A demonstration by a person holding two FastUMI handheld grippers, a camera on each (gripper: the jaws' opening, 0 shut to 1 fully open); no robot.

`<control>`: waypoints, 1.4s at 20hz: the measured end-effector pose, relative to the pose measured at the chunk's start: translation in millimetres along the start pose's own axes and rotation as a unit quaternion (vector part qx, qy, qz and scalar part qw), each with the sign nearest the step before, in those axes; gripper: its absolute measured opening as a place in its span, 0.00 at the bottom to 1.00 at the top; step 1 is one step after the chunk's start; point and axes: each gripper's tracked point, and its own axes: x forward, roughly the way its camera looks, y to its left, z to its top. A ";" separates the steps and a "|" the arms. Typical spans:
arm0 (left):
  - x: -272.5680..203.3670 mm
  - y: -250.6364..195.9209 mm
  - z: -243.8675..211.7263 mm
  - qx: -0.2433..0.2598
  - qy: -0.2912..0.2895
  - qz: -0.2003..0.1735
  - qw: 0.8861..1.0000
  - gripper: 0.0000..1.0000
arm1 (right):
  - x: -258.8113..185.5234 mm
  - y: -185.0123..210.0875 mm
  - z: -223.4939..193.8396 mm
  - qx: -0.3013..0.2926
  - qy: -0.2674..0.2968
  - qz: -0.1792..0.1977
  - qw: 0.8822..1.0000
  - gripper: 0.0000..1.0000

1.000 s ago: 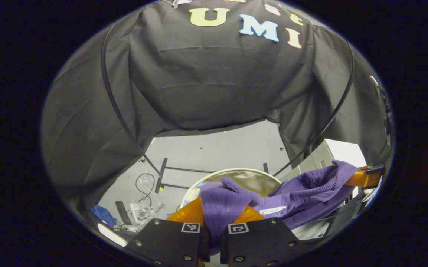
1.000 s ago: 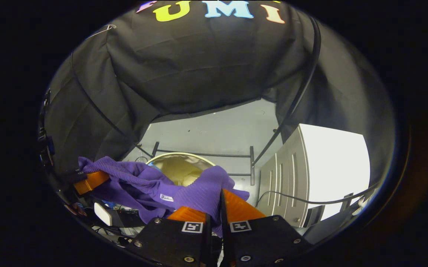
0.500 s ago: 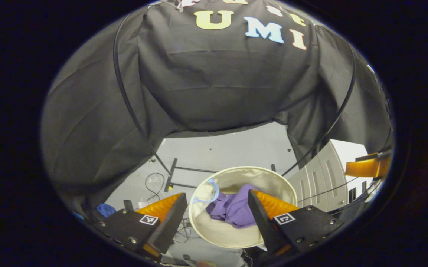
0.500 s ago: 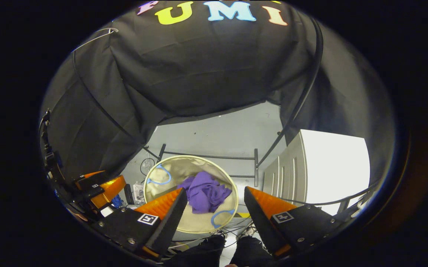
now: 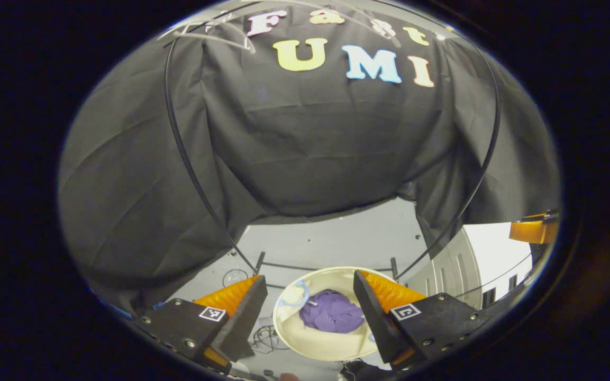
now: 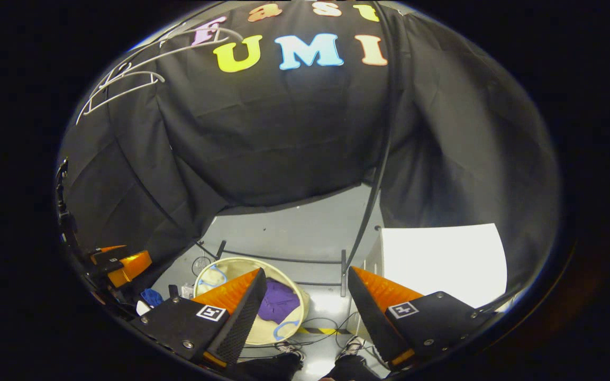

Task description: Grasp the clothes on the hanger with both hands and then place them into the laundry hamper below.

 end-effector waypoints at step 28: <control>-313.6 -76.4 328.7 -0.047 -0.388 -0.017 0.920 1.00 | -247.7 -166.3 247.9 0.004 -0.403 -0.100 0.910 0.91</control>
